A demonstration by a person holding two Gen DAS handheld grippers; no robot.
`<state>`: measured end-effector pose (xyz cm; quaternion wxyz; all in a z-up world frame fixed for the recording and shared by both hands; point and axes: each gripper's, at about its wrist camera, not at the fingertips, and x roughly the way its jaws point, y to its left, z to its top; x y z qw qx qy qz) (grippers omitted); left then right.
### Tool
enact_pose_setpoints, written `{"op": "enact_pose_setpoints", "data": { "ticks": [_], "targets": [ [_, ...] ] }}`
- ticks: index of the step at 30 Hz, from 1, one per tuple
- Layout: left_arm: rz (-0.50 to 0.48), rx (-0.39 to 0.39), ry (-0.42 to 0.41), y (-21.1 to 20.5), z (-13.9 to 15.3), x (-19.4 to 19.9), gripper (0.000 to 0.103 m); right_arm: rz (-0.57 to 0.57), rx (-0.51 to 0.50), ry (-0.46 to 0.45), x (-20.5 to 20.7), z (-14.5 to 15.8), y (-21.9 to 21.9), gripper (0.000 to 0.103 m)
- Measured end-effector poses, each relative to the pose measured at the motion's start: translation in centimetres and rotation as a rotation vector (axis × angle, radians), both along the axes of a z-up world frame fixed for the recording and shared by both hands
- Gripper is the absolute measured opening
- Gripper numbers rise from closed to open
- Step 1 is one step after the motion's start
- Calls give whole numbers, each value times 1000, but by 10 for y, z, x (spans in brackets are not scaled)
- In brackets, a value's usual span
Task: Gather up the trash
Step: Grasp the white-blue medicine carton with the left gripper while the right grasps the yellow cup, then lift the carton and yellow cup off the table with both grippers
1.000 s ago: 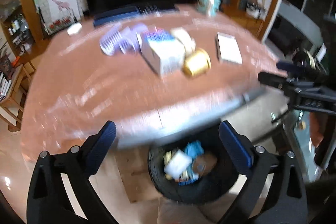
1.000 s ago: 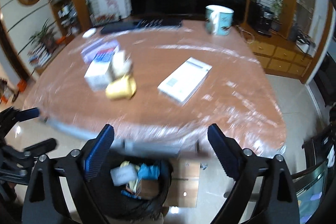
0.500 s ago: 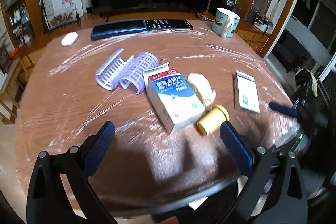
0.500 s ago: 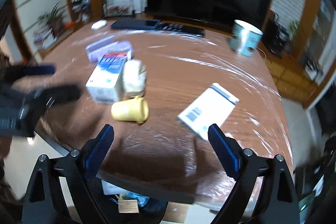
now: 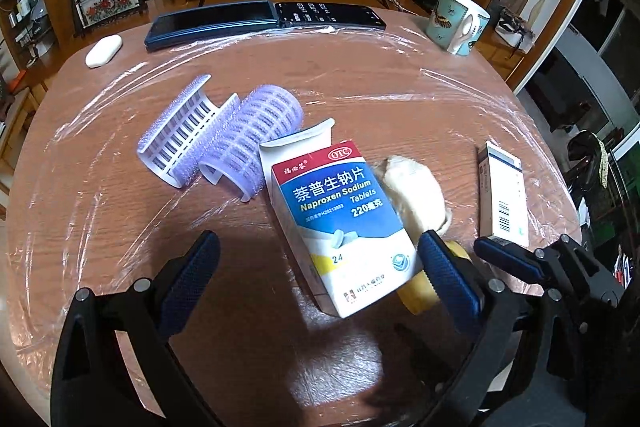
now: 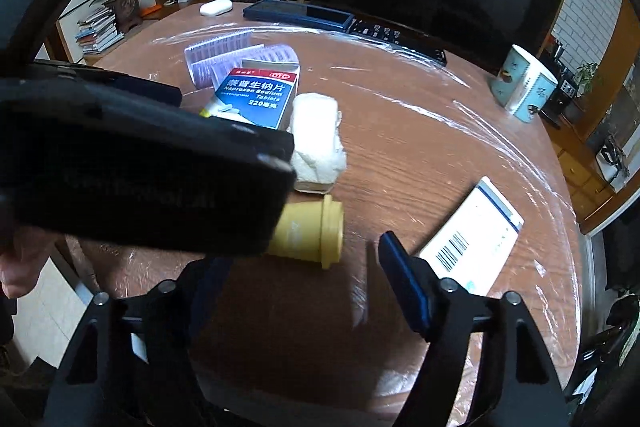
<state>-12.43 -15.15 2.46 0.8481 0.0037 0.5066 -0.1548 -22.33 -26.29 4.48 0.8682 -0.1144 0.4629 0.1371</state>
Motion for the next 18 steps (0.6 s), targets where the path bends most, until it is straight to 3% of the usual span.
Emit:
{"op": "enact_pose_setpoints", "data": {
  "ticks": [7, 13, 15, 18],
  "targets": [
    [-3, -8, 24, 14, -7, 6, 85, -15, 21, 21, 7, -4, 0, 65],
    [-11, 7, 22, 17, -10, 10, 72, -20, 36, 23, 8, -3, 2, 47],
    [-15, 13, 27, 17, -12, 11, 61, -21, 44, 26, 8, -3, 1, 47],
    [-14, 20, 34, 18, -15, 11, 56, -20, 76, 37, 9, -2, -3, 47]
  ]
}}
